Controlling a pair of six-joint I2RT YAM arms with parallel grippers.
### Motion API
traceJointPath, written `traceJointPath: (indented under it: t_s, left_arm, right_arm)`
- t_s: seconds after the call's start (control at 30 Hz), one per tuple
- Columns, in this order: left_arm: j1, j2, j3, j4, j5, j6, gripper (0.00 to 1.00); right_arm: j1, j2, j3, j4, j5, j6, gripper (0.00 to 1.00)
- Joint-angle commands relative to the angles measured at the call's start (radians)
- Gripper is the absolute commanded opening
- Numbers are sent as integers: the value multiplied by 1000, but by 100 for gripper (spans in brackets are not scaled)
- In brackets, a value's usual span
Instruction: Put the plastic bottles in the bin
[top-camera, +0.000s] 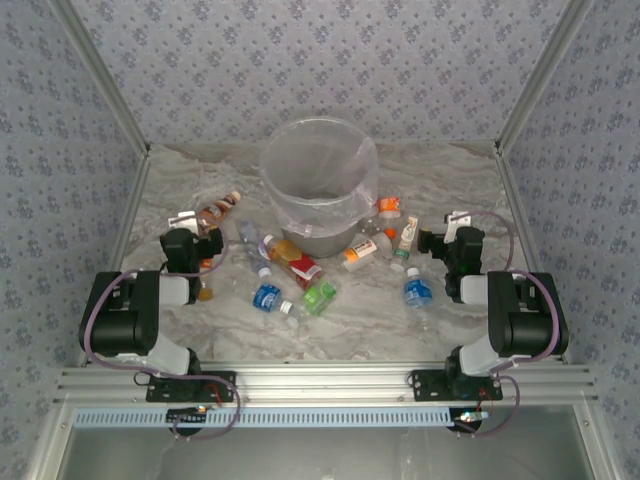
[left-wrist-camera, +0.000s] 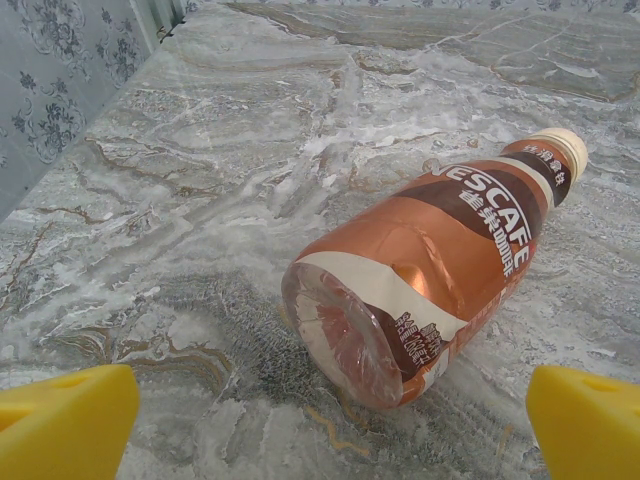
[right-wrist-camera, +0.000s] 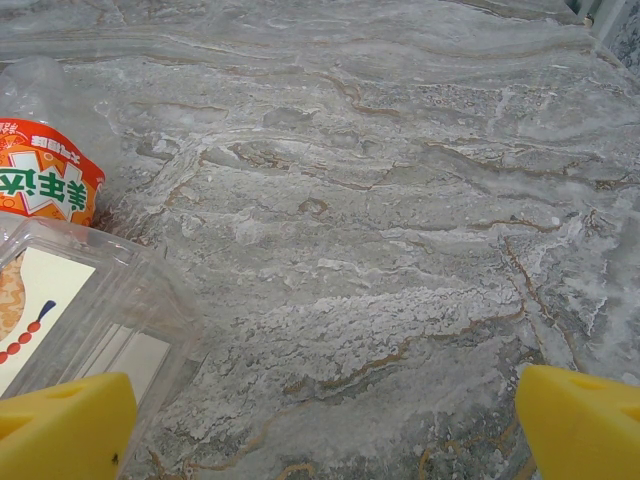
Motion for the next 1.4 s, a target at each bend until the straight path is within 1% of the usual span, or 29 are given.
traceJointPath:
  t_s: [0.0, 0.2, 0.27, 0.43, 0.5, 0.57, 0.7, 0.77, 0.9, 0.97, 1.07, 1.2, 1.3, 1.37]
  left_arm:
    - [6, 9, 19, 26, 4, -1, 100]
    - [6, 9, 17, 29, 6, -1, 99]
    - [6, 8, 18, 29, 9, 0, 99]
    - [2, -75, 81, -152, 15, 12, 100]
    - [-2, -113, 86, -188, 12, 15, 99]
    - [-15, -150, 86, -210, -18, 21, 99]
    - [-50, -230, 91, -252, -80, 22, 100]
    - [-57, -275, 106, -299, -101, -19, 100]
    - [-63, -363, 175, -501, -150, -171, 99]
    - [-66, -403, 204, -598, -153, -252, 99]
    - [-70, -465, 224, -710, -106, -365, 99]
    - [-74, -537, 230, -838, -45, -503, 99]
    - [-74, -572, 237, -920, 6, -547, 99]
    - [-74, -586, 246, -964, 33, -562, 99]
  right_arm:
    - [6, 14, 19, 19, 12, -4, 100]
    - [7, 10, 15, 27, 8, -5, 100]
    - [9, -5, 22, 2, -8, -14, 100]
    - [14, -105, 45, -113, -6, -20, 100]
    - [16, -153, 61, -176, -6, -22, 100]
    - [21, -202, 82, -239, -4, -18, 100]
    - [28, -280, 141, -369, -4, 47, 100]
    - [39, -300, 180, -444, -5, 94, 100]
    - [73, -309, 276, -637, 15, 214, 100]
    - [94, -297, 327, -720, 40, 273, 100]
    - [125, -266, 371, -795, 38, 356, 100]
    - [170, -170, 472, -963, 59, 456, 100]
    - [196, -68, 549, -1072, 65, 489, 100]
    - [210, -15, 580, -1096, 67, 484, 98]
